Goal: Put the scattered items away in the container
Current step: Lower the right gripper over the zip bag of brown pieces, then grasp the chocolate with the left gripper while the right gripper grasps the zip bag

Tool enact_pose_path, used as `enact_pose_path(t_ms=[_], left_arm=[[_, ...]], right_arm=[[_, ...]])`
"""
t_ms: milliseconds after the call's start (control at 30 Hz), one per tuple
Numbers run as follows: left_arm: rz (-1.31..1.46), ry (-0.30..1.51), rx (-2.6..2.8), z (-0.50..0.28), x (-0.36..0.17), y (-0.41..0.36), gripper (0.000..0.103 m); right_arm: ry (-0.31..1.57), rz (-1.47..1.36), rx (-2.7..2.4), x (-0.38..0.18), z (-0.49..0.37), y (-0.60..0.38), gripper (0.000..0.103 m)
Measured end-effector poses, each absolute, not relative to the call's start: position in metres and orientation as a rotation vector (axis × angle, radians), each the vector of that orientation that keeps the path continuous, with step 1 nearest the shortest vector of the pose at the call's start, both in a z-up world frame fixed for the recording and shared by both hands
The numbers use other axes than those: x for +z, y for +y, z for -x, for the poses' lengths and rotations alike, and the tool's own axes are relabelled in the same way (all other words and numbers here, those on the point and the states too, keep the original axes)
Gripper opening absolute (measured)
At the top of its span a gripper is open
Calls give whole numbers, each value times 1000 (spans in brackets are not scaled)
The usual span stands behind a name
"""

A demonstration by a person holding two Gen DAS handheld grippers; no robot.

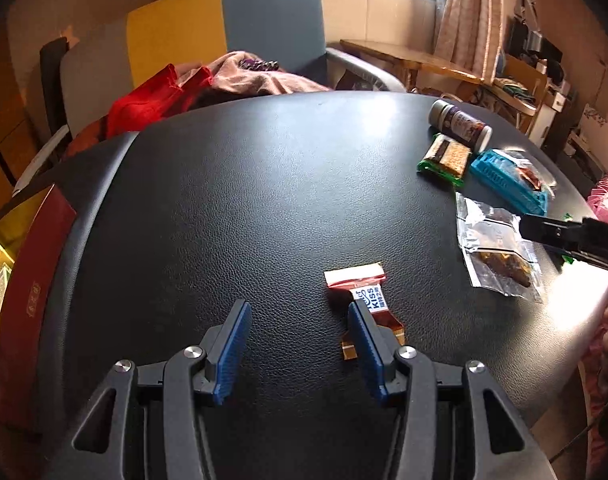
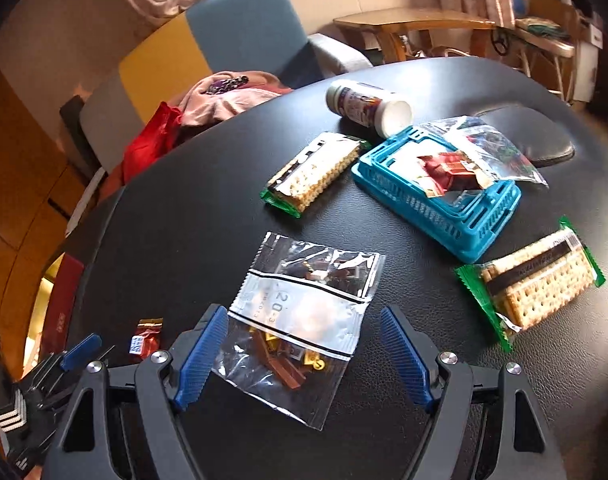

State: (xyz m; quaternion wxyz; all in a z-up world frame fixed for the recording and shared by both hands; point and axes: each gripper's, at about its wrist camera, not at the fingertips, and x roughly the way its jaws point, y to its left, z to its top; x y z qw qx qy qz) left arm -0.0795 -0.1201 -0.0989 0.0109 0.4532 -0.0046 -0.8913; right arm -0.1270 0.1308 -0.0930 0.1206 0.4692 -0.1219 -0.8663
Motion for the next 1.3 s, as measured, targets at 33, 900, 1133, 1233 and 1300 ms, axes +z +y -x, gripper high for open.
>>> enact_pose_path(t_ms=[33, 900, 1133, 1233, 1300], left_arm=[[-1417, -14, -2772, 80, -99, -120, 52], [-1413, -14, -2697, 87, -105, -120, 52], [-1436, 21, -2722, 92, -107, -120, 52], [-1446, 12, -2723, 95, -108, -119, 52], [-1443, 19, -2730, 96, -106, -118, 52]], right_arm=[[-359, -1379, -2536, -94, 128, 130, 79], [-224, -1441, -2678, -113, 138, 106, 81], [-153, -1436, -2682, -115, 142, 97, 81], [-148, -1439, -2680, -115, 145, 95, 81], [-136, -1438, -2677, -116, 146, 94, 81]])
